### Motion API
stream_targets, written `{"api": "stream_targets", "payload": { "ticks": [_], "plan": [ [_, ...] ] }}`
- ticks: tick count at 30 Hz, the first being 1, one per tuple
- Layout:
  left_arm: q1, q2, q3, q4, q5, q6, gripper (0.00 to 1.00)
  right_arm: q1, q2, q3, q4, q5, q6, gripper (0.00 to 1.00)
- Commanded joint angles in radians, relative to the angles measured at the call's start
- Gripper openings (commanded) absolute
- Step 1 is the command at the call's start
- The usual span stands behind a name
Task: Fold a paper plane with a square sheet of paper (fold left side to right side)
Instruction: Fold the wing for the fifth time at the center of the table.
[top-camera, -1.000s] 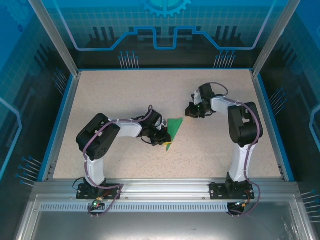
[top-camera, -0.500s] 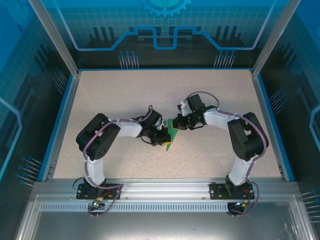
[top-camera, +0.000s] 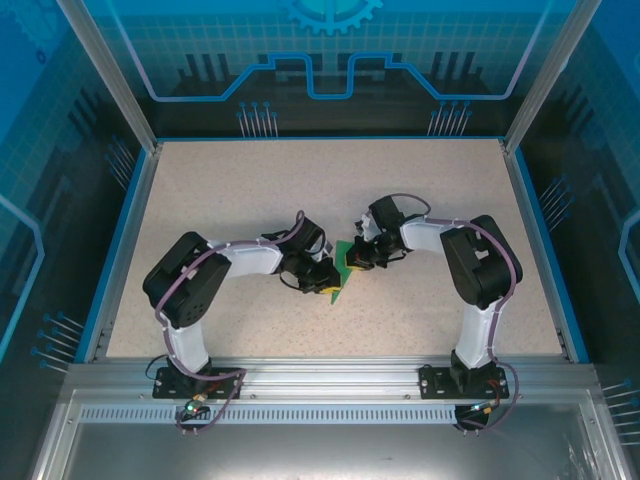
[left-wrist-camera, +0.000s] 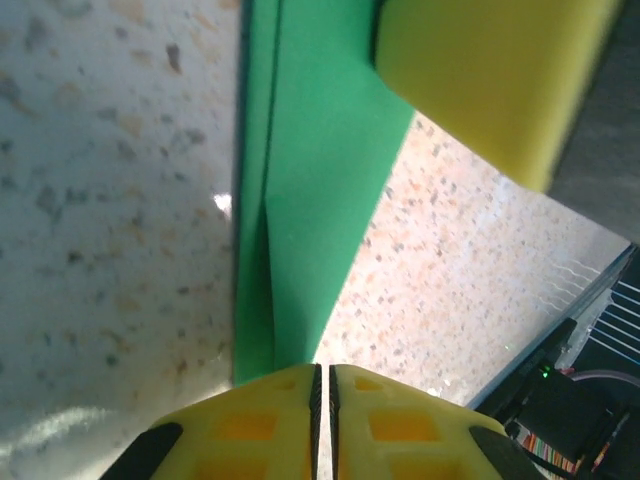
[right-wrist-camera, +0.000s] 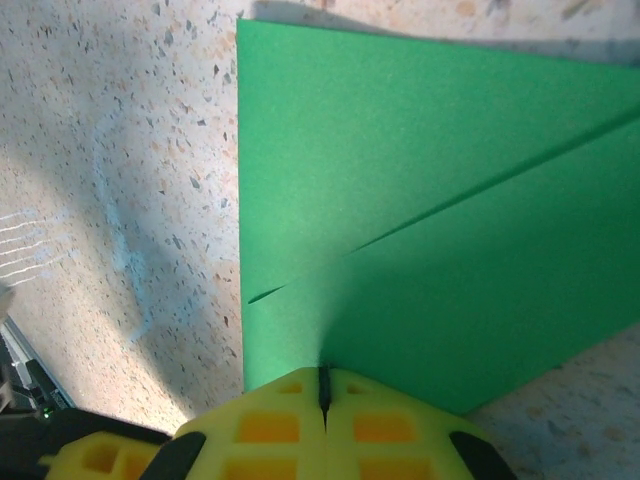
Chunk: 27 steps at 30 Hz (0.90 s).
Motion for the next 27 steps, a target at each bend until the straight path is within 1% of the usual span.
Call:
{"api": "stream_targets", "payload": {
  "ticks": [1, 4, 7, 15, 27],
  "plan": [
    [-0.008, -0.038, 0.033, -0.068, 0.032, 0.015, 0.14, -0.001, 0.039, 0.001, -0.079, 0.064, -0.007, 0.00],
    [-0.014, -0.021, 0.048, -0.058, 0.088, 0.005, 0.13, -0.002, 0.038, 0.004, -0.082, 0.064, -0.008, 0.00],
    [-0.023, 0.000, 0.068, -0.059, 0.107, 0.009, 0.13, -0.001, 0.041, 0.007, -0.084, 0.066, -0.009, 0.00],
    [-0.027, 0.056, 0.066, -0.064, 0.100, 0.008, 0.13, 0.004, 0.046, 0.011, -0.088, 0.067, -0.010, 0.00],
    [-0.028, 0.078, 0.040, -0.065, 0.065, 0.013, 0.13, 0.004, 0.054, 0.024, -0.118, 0.085, -0.024, 0.00]
  ]
}}
